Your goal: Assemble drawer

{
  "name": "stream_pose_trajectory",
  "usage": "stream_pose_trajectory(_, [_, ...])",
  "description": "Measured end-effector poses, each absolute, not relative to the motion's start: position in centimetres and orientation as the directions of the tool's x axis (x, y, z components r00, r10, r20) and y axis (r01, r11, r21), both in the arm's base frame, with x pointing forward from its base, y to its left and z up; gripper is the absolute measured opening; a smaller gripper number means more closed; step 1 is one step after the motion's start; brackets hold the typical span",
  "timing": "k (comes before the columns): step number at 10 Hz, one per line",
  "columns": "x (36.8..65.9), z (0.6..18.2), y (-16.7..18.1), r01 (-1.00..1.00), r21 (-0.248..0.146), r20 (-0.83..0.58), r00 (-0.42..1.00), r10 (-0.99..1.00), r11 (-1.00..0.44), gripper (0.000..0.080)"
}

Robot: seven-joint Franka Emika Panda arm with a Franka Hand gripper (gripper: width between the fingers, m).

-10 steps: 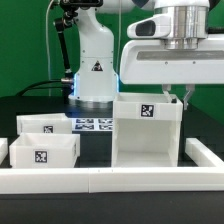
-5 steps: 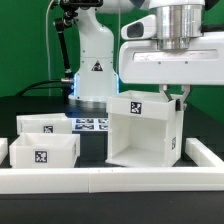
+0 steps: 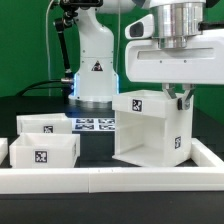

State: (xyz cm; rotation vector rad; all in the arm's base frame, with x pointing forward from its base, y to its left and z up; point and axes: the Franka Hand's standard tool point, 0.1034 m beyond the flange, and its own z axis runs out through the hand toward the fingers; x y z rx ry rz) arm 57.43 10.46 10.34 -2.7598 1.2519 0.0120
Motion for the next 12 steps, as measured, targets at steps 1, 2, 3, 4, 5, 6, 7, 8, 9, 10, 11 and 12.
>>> stream_pose_trajectory(1, [57.4,10.3,10.6,-0.795,-0.098,-0.067,0.605,-0.794,-0.598,0.0038])
stream_pose_trajectory(2, [57.3,10.3,10.6,-0.826,-0.094,-0.074,0.562,-0.824,-0.556,0.0038])
stream_pose_trajectory(3, [57.3,10.0,10.4,-0.867,-0.089,-0.091,0.497,-0.863,-0.490,0.0038])
stream_pose_trajectory(4, [57.3,10.0,10.0,-0.927,-0.079,-0.113,0.375,-0.920,-0.368,0.0038])
stream_pose_trajectory(5, [57.3,10.0,9.9,-0.958,-0.071,-0.139,0.287,-0.948,-0.279,0.0038])
stream_pose_trajectory(6, [57.5,10.0,9.8,-0.971,-0.074,-0.158,0.236,-0.959,-0.226,0.0038])
stream_pose_trajectory(7, [57.6,9.9,9.7,-0.990,-0.065,-0.184,0.134,-0.974,-0.124,0.0038])
stream_pose_trajectory(8, [57.9,9.9,9.7,-0.996,-0.058,-0.193,0.082,-0.978,-0.072,0.0038])
stream_pose_trajectory(9, [58.4,9.9,9.7,-0.998,-0.054,-0.197,0.030,-0.980,-0.019,0.0038])
stream_pose_trajectory(10, [58.9,9.9,9.7,-0.998,-0.052,-0.200,-0.008,-0.980,0.019,0.0038])
stream_pose_trajectory(11, [59.5,9.9,9.6,-0.998,-0.061,-0.200,0.007,-0.980,0.005,0.0038])
stream_pose_trajectory(12, [60.1,10.0,9.6,-0.998,-0.069,-0.201,0.007,-0.980,0.007,0.0038])
